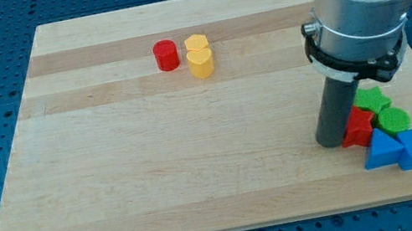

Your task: Slide the yellow heart to the top left side of the red star

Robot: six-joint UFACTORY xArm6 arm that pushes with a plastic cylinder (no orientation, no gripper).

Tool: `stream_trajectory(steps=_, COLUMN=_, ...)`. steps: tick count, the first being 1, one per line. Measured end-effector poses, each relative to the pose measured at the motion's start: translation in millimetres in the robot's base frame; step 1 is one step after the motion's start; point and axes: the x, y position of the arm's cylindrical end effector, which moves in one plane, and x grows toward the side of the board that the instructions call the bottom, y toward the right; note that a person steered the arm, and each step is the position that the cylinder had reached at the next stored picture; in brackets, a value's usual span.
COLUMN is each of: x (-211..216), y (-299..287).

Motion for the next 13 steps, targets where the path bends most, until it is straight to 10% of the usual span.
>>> stream_trajectory(steps=5, x=-121.2, y=-196.2)
stream_trajectory(steps=8, x=-192.4, y=-192.1)
stream_trajectory(steps=13, x=-140.6, y=-97.1)
